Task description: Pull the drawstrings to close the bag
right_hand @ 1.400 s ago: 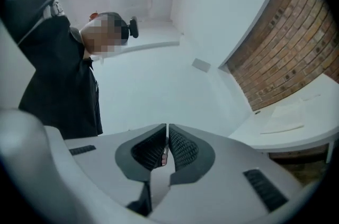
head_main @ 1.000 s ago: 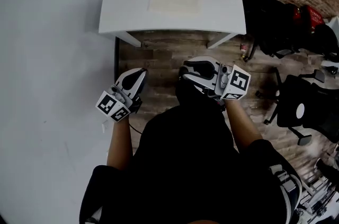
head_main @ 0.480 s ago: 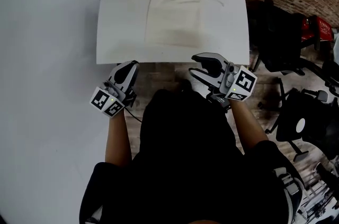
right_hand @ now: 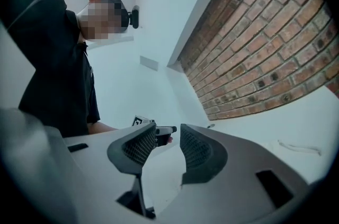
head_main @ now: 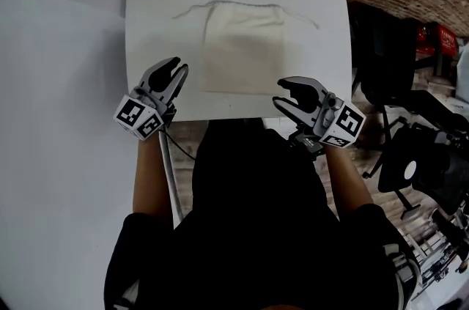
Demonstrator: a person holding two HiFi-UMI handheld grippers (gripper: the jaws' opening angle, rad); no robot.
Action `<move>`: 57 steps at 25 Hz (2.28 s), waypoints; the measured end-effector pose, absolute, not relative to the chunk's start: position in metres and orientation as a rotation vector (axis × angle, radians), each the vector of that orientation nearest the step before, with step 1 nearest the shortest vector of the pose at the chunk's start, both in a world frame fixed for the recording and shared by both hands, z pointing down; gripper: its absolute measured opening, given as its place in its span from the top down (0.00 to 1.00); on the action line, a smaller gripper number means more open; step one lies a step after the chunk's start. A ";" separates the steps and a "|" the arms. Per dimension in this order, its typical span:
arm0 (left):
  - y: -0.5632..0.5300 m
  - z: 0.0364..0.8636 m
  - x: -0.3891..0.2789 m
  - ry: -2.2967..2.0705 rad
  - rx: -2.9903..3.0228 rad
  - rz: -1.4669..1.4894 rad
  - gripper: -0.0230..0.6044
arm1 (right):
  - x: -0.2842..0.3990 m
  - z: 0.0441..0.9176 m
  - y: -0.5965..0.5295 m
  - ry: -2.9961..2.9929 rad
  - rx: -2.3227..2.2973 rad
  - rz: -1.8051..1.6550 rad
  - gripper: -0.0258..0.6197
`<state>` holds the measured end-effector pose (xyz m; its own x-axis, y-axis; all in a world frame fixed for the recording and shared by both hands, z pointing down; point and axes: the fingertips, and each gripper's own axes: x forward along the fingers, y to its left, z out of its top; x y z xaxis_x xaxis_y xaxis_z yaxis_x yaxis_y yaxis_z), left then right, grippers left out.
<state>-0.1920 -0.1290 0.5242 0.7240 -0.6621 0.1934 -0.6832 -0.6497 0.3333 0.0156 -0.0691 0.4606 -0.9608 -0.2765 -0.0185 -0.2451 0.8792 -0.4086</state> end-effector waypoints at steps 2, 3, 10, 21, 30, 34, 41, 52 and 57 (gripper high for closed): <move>-0.161 0.538 -0.202 -1.024 2.560 0.112 0.78 | 0.007 0.458 -0.089 2.989 -0.442 -0.640 0.74; -0.176 0.547 -0.207 -1.020 2.566 0.143 0.77 | 0.002 0.456 -0.099 2.998 -0.452 -0.638 0.74; -0.253 0.627 -0.240 -0.949 2.550 0.545 0.69 | -0.024 0.467 -0.145 3.042 -0.535 -0.704 0.74; -0.281 0.697 -0.245 -0.654 2.483 1.074 0.70 | -0.040 0.498 -0.171 3.031 -0.519 -0.825 0.74; -0.280 0.702 -0.238 -0.664 2.377 1.266 0.78 | 0.001 0.515 -0.197 3.011 -0.473 -0.865 0.74; -0.283 0.706 -0.234 -0.701 2.316 1.263 0.82 | 0.034 0.523 -0.212 3.014 -0.499 -0.861 0.75; -0.285 0.709 -0.237 -0.722 2.192 1.304 0.84 | 0.089 0.542 -0.235 3.137 -0.646 -0.783 0.79; -0.287 0.702 -0.242 -0.765 2.171 1.330 0.85 | 0.174 0.634 -0.262 3.527 -1.002 -0.704 0.63; -0.287 0.705 -0.241 -0.740 2.128 1.344 0.85 | 0.185 0.675 -0.263 3.731 -0.992 -0.645 0.63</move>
